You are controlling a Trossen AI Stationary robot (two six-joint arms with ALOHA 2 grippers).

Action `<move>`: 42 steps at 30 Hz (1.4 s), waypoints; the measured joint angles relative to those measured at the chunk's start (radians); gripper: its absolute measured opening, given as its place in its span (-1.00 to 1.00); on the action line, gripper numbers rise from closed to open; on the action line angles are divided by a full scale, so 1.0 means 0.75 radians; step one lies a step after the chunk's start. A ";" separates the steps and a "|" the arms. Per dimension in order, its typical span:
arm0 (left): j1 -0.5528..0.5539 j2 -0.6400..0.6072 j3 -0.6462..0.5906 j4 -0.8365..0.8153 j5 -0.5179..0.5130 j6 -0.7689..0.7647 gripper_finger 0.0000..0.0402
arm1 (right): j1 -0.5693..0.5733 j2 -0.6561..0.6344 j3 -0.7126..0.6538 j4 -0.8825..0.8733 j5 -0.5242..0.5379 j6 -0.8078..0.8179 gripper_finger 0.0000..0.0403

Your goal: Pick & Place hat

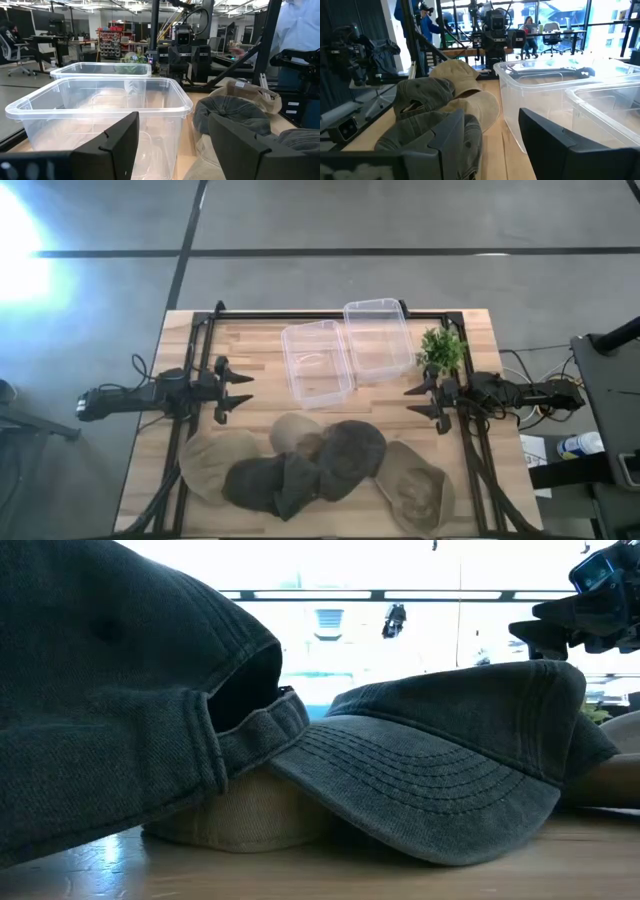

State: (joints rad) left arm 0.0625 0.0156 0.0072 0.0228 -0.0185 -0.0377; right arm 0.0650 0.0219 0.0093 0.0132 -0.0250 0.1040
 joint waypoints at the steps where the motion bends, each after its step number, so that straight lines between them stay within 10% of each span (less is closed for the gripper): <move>1: 0.000 0.000 0.000 0.000 0.000 0.000 0.15 | -0.001 0.000 0.000 0.000 0.000 0.000 -0.08; 28: 0.000 0.000 0.000 0.000 0.000 0.000 0.15 | 0.000 0.000 0.000 0.000 0.000 0.005 -0.08; 42: 0.000 0.000 0.000 0.000 0.000 0.000 0.15 | -0.001 0.006 0.000 0.011 0.102 1.439 -0.08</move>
State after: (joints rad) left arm 0.0624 0.0155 0.0071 0.0231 -0.0185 -0.0379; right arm 0.0643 0.0265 0.0093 0.0217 0.0511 1.1832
